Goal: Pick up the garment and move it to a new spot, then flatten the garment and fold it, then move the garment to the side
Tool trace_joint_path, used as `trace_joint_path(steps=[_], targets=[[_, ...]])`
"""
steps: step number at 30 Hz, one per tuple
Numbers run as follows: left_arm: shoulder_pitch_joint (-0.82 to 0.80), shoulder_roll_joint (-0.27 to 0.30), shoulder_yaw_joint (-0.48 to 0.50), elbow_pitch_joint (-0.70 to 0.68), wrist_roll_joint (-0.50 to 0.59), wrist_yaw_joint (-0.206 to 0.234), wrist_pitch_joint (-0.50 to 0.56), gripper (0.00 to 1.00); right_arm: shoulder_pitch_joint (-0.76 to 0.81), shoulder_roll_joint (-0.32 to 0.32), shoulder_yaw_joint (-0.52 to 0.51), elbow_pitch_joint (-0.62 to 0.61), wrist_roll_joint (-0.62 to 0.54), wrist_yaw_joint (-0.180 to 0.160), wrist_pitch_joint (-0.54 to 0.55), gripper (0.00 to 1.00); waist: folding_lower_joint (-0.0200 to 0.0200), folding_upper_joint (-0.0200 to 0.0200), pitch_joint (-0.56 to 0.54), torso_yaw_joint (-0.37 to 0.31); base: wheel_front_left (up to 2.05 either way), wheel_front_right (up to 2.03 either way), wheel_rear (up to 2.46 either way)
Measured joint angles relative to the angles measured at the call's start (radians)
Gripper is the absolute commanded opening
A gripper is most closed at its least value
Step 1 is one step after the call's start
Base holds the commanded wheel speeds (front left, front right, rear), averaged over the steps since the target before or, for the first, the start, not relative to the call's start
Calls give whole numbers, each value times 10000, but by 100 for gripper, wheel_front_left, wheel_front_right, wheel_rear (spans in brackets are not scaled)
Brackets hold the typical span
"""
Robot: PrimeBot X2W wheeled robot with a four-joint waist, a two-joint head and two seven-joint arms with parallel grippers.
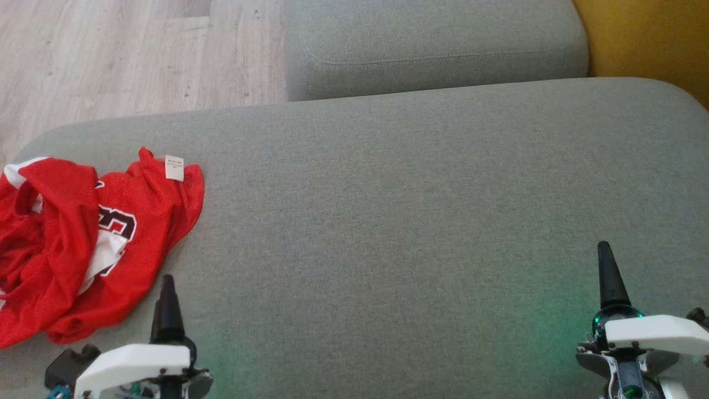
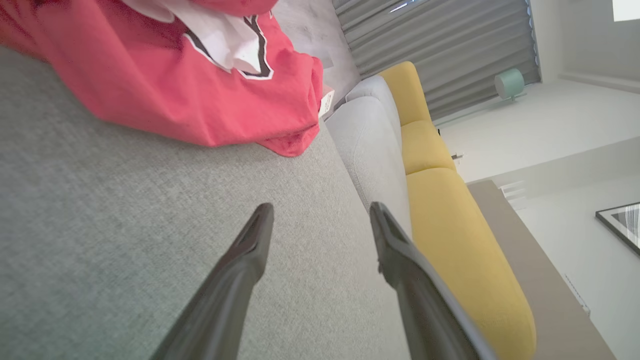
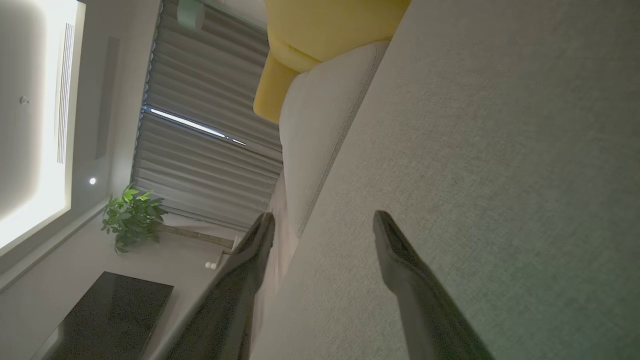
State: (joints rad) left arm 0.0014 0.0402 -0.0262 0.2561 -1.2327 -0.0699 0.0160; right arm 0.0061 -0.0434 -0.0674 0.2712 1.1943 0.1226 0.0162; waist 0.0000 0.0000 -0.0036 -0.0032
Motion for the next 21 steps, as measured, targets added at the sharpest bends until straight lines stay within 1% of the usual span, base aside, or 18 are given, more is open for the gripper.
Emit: trace_joint_path(steps=[5,9,21], targets=[[0,0,-201,-100,805,100,-104,100,37,0,21,-109,-771,0,-148,100,0,0,-17,-1,0,0,0],[1,0,-410,-188,1413,297,-267,100,62,0,54,-161,-1352,0,-265,100,0,0,-33,-15,0,0,0],[2,4,-732,-430,2717,635,-594,100,80,0,309,-316,-2930,2,-608,100,0,0,-93,-34,0,0,0]])
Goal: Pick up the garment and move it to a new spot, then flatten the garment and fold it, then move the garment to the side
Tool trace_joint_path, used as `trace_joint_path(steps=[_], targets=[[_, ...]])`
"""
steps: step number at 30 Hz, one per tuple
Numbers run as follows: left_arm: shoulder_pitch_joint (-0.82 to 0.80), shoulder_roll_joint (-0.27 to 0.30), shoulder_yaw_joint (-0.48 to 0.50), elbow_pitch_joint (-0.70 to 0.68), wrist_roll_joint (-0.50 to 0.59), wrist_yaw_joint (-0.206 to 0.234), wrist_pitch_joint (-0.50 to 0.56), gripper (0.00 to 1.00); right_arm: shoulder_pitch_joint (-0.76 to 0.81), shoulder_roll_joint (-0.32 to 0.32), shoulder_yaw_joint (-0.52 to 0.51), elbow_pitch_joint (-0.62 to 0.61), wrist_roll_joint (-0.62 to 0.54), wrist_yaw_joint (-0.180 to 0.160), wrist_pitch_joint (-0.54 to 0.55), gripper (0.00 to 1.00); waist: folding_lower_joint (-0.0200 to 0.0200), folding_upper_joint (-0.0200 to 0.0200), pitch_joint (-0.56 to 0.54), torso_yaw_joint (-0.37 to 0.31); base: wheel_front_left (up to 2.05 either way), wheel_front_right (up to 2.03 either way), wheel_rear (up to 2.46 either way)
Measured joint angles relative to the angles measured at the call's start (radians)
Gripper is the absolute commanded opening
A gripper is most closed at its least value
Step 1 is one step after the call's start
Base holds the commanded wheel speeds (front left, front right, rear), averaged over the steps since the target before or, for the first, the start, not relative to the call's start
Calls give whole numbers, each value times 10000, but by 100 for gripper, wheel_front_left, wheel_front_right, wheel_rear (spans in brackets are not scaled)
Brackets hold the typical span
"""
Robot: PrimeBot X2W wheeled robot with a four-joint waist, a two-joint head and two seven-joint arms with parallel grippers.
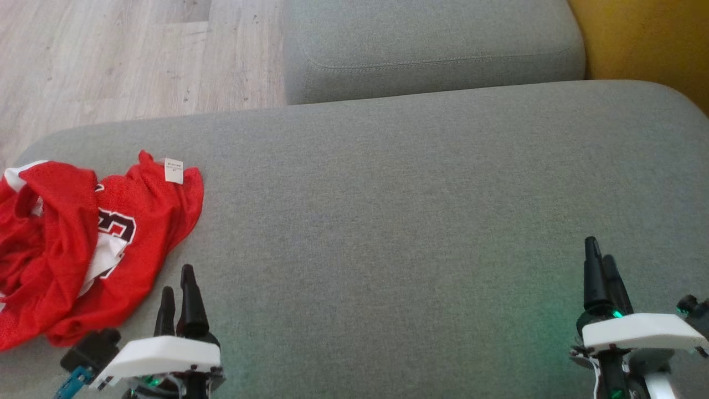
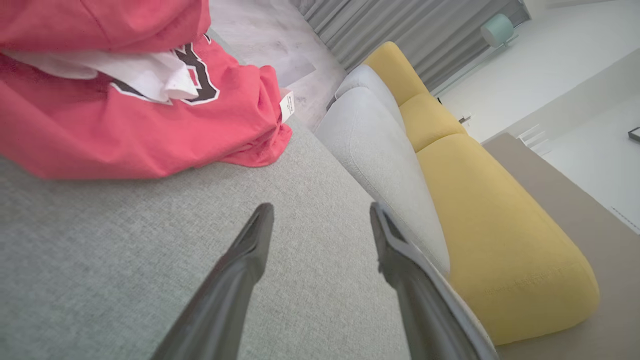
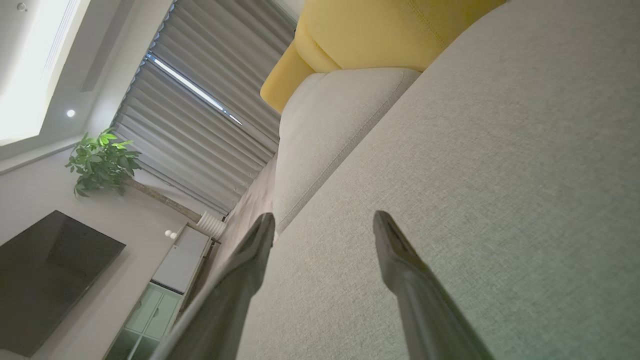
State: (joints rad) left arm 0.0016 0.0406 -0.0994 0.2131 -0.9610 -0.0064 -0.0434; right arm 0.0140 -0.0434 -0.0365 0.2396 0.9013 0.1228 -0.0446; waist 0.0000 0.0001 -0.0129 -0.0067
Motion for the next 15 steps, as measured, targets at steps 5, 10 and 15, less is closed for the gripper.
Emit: trace_joint_path(steps=[5,10,15], targets=[[1,4,-173,-29,815,81,-123,100,9,0,88,-50,-629,0,-144,100,0,0,-19,1,0,0,0],[1,4,-328,-44,1337,171,-259,100,49,0,182,-123,-1151,0,-267,100,0,0,-46,9,0,0,0],[2,10,-468,-77,1971,263,-408,100,225,0,259,-178,-1825,0,-397,100,0,0,-95,16,0,0,0]])
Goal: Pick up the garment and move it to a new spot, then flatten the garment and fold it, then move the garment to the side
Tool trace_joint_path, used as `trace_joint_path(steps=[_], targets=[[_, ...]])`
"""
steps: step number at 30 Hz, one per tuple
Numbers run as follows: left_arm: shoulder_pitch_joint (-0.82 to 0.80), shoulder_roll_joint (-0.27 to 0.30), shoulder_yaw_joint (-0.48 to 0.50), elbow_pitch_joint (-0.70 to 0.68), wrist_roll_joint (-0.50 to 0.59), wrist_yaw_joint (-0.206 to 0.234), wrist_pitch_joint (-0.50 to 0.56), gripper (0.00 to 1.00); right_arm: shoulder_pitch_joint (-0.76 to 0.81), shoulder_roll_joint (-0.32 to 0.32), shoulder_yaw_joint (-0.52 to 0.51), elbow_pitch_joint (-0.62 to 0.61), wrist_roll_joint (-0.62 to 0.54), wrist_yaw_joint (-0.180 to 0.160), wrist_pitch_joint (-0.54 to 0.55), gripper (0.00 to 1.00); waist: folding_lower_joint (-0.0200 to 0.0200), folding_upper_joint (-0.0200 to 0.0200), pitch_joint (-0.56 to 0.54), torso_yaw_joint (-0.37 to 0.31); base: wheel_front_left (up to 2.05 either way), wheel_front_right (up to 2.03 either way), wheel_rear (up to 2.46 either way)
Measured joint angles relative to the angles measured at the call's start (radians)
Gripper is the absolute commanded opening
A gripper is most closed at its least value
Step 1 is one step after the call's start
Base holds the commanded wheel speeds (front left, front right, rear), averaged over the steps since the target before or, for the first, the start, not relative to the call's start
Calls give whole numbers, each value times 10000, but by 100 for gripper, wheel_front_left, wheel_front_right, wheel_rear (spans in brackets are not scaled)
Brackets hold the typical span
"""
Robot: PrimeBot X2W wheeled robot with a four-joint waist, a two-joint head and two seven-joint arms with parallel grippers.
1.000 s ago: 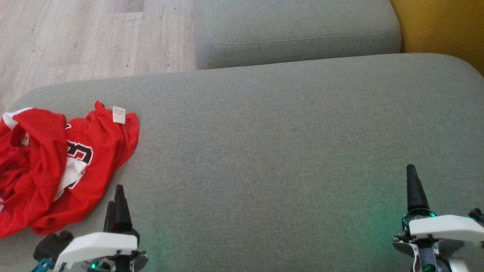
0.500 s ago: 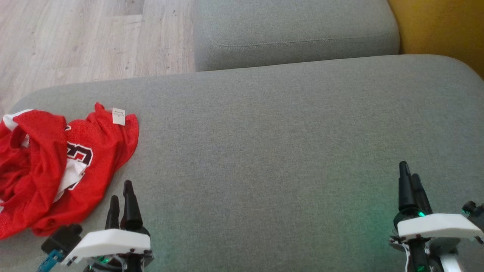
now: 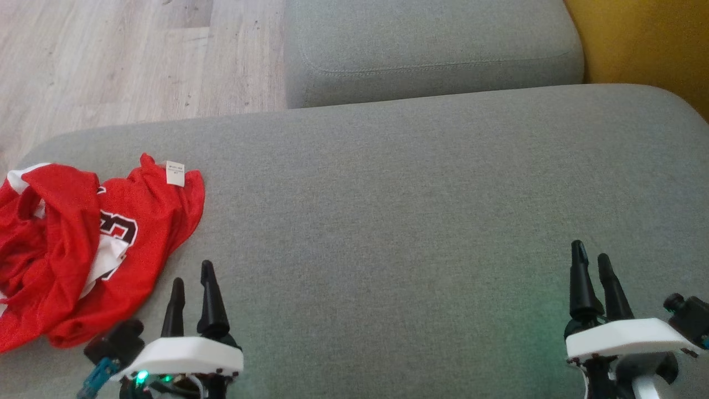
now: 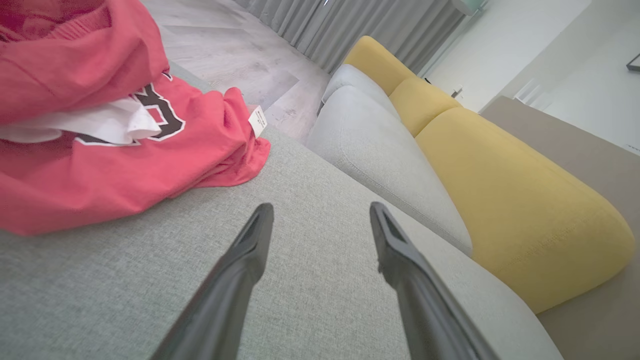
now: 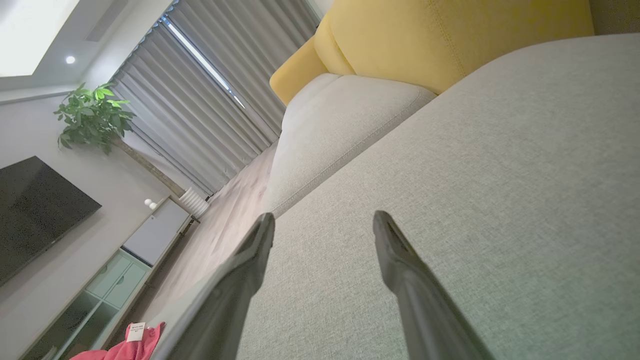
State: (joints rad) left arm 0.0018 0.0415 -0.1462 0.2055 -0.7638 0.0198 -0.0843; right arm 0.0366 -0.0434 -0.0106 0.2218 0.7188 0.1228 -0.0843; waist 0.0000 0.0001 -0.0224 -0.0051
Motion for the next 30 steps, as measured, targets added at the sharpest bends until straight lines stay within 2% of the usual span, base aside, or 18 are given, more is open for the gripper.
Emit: trace_joint_path(steps=[16,30], targets=[[29,6,-510,-140,2084,339,-506,100,167,0,284,-297,-2140,0,-495,100,0,0,-98,27,0,0,0],[36,13,-821,-134,3448,598,-861,100,248,0,374,-472,-3799,0,-859,100,1,0,-137,41,0,0,0]])
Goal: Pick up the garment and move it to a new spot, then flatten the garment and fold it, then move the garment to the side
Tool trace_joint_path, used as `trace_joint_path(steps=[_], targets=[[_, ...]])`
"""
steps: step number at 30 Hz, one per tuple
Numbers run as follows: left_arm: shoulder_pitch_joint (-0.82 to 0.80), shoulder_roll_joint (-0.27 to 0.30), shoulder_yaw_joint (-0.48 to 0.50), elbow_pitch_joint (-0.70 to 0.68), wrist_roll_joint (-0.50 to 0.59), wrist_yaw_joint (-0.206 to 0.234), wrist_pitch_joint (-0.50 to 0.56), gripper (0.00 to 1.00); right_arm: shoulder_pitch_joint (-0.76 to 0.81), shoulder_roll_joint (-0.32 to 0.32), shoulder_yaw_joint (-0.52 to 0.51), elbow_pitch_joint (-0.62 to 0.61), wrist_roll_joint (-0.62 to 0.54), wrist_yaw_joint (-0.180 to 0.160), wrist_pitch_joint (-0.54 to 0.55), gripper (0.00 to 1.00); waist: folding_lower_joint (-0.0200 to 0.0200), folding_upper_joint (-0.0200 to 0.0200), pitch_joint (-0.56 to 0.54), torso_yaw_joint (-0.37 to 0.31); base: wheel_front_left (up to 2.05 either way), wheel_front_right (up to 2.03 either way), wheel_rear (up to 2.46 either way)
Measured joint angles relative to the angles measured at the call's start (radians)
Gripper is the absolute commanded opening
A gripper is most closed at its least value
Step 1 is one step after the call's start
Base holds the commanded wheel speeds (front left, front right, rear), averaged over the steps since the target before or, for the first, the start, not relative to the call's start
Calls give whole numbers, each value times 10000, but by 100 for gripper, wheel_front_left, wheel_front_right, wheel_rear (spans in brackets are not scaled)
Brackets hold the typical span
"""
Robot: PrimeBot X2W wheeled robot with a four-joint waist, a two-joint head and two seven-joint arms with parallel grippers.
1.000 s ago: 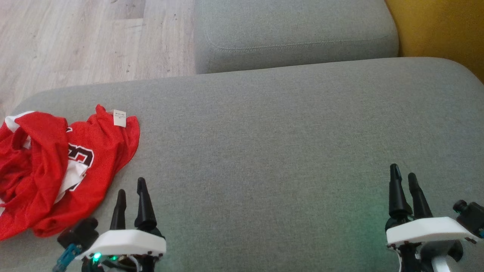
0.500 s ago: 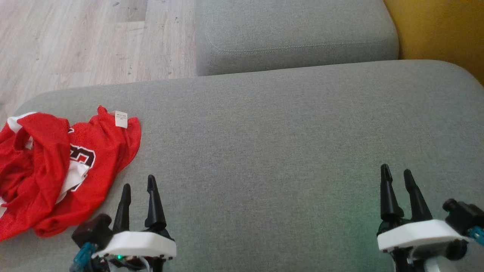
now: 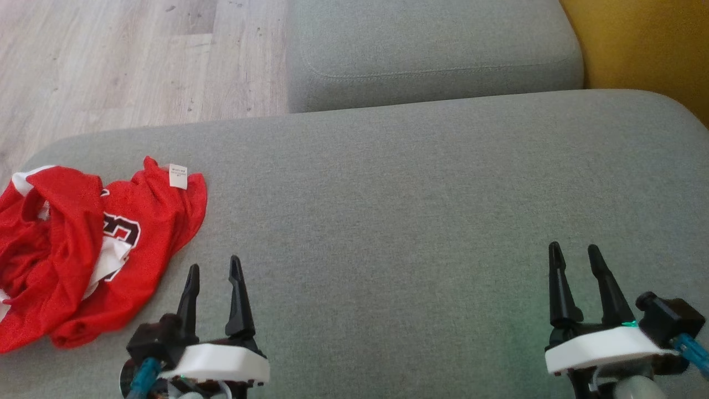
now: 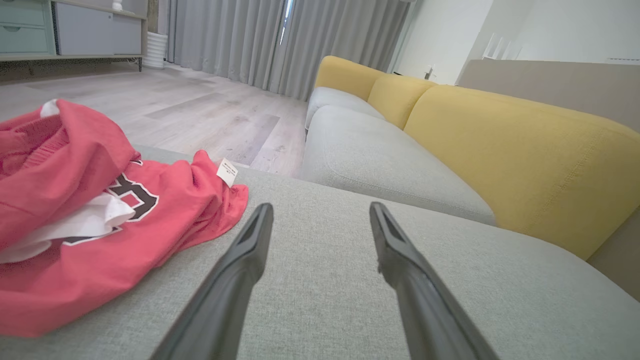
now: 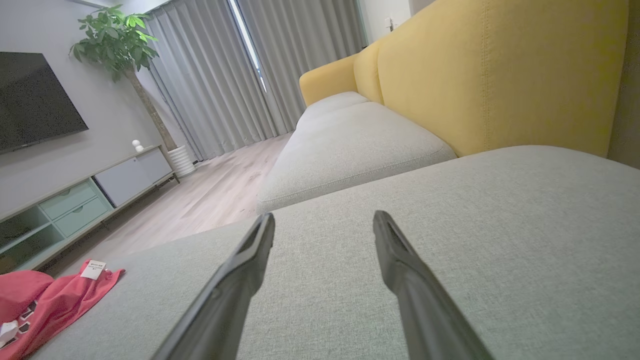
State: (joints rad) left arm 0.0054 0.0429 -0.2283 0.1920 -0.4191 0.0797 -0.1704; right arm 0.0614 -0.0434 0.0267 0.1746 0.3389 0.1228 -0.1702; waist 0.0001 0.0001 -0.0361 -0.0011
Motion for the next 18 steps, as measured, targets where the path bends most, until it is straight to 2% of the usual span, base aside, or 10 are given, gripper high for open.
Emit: trace_joint_path(steps=[18], targets=[[0,10,-290,435,1914,433,-541,100,165,0,209,23,-2094,2,-523,100,0,0,-55,2,0,0,0]])
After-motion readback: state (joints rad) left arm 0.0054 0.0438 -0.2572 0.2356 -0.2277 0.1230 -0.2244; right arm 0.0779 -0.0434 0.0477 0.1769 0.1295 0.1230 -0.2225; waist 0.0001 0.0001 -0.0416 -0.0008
